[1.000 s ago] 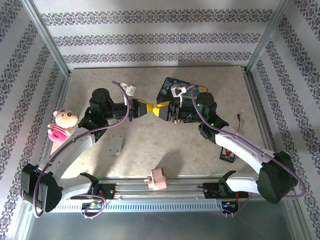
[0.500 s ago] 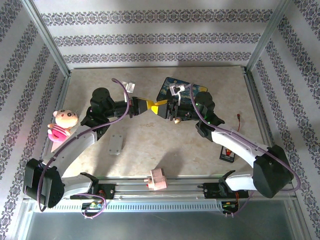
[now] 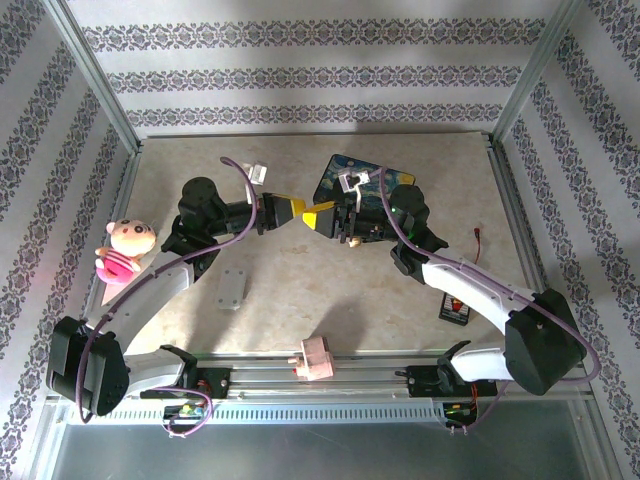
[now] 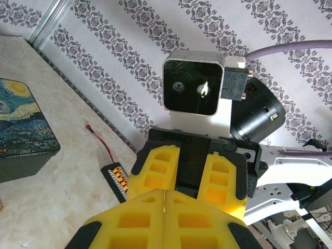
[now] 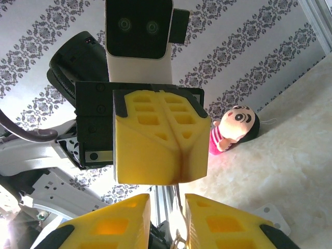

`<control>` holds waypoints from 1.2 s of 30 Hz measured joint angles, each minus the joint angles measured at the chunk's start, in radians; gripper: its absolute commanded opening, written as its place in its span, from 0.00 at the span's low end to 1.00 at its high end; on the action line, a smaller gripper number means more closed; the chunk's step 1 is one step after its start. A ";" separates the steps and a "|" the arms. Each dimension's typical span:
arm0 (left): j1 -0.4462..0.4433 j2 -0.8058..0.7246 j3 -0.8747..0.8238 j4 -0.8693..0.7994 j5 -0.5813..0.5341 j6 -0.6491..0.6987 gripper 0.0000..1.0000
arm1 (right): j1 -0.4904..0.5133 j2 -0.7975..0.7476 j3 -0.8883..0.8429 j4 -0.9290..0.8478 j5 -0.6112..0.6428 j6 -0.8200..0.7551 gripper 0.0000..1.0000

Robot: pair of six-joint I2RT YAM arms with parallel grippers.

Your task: Unlock the padlock with the key

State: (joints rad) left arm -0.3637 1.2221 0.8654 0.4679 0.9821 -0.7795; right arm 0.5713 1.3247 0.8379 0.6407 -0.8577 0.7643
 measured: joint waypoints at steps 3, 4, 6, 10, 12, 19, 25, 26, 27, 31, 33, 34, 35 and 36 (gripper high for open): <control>0.000 0.000 -0.003 0.015 0.000 -0.008 0.00 | 0.000 0.000 -0.003 0.000 0.000 0.000 0.19; 0.001 0.000 -0.005 0.019 0.000 -0.011 0.00 | 0.000 0.000 -0.003 0.000 0.000 0.001 0.18; 0.004 0.000 -0.006 0.024 0.000 -0.014 0.00 | 0.000 0.000 -0.003 0.000 0.000 0.001 0.17; 0.006 0.000 -0.014 0.044 0.000 -0.021 0.00 | 0.000 0.000 -0.003 0.000 0.000 0.000 0.15; 0.006 0.000 -0.017 0.050 0.000 -0.024 0.00 | 0.000 0.000 -0.003 -0.001 0.000 0.001 0.13; 0.007 0.000 -0.020 0.058 0.000 -0.033 0.00 | 0.000 0.000 -0.003 0.000 0.000 0.001 0.12; 0.011 0.000 -0.023 0.065 0.003 -0.036 0.00 | 0.000 0.000 -0.003 0.000 0.000 0.001 0.16; 0.012 0.000 -0.023 0.066 0.003 -0.037 0.00 | 0.000 0.000 -0.003 0.000 0.000 0.001 0.16; 0.013 0.000 -0.024 0.068 0.003 -0.037 0.00 | 0.000 0.000 -0.004 0.000 0.000 0.001 0.16; 0.016 0.000 -0.027 0.073 0.003 -0.038 0.00 | 0.000 0.000 -0.005 0.000 0.000 0.001 0.15; 0.018 0.000 -0.032 0.080 0.003 -0.039 0.00 | 0.000 0.000 -0.005 0.000 0.000 0.001 0.15; 0.019 0.000 -0.033 0.080 0.003 -0.040 0.00 | 0.000 0.000 -0.006 0.000 0.000 0.001 0.14; 0.019 0.000 -0.035 0.082 0.003 -0.041 0.00 | 0.000 0.000 -0.007 0.000 0.000 0.001 0.13; 0.019 0.000 -0.035 0.084 0.003 -0.041 0.00 | 0.000 0.000 -0.008 0.000 0.000 0.001 0.13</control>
State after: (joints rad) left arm -0.3447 1.2221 0.8303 0.5514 0.9855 -0.8207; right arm 0.5709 1.3247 0.8303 0.6403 -0.8574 0.7650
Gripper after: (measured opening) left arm 0.045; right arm 0.140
